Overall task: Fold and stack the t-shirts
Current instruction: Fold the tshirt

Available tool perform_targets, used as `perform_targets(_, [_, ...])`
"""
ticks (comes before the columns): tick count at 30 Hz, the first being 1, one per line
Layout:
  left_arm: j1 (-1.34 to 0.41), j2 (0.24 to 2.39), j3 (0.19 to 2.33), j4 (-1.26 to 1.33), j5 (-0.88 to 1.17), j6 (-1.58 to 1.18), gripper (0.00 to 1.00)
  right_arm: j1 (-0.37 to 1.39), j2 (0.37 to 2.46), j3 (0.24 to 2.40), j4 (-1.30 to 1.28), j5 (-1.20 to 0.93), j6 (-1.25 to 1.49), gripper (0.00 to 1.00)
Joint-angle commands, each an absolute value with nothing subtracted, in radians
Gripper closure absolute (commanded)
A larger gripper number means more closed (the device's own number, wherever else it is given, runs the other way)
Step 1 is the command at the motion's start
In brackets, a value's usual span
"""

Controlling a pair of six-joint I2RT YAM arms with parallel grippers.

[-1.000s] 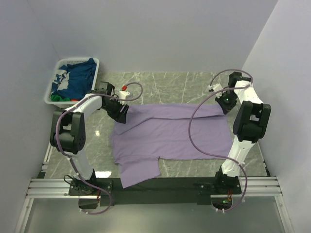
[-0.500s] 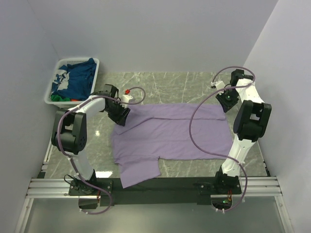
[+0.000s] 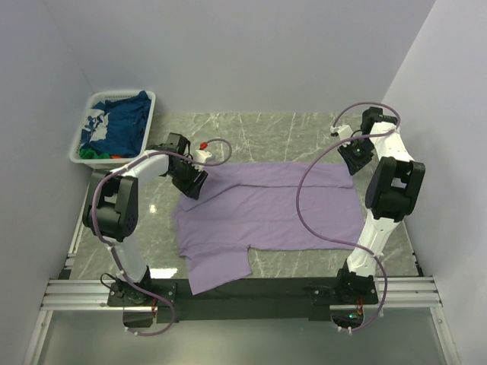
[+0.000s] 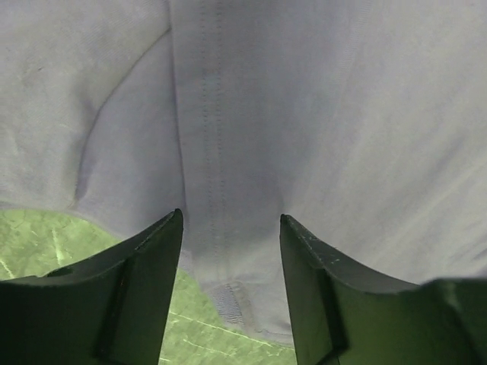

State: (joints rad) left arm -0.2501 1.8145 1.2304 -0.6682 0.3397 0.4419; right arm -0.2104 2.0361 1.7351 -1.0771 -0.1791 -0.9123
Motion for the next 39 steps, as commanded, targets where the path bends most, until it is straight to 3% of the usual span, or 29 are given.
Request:
perform_targets(1, [-0.253,1.83,1.232,-0.643,0.314,0.425,0.4,-0.215,2.045,1.779,-1.097,-0.198,-0.907,0.68])
perform_targets(9, [-0.255,1.821,1.344,-0.658,0.442,0.425,0.45,-0.215,2.065,1.818,-1.14,-0.265,-0.874,0.72])
perform_targets(20, [-0.267,2.031,1.614,-0.643,0.549,0.354,0.48,-0.215,2.108,1.904,-1.193,-0.356,-0.804,0.73])
perform_targets(31, [-0.298,2.114,1.637,-0.609,0.548,0.339,0.49,-0.216,2.112,1.894,-1.184,-0.347,-0.802,0.73])
perform_targets(34, [-0.31,2.117,1.637,-0.617,0.557,0.347,0.52,-0.215,2.114,1.896,-1.184,-0.347,-0.802,0.74])
perform_targets(39, [-0.327,2.102,1.615,-0.607,0.56,0.347,0.65,-0.215,2.114,1.89,-1.181,-0.345,-0.804,0.74])
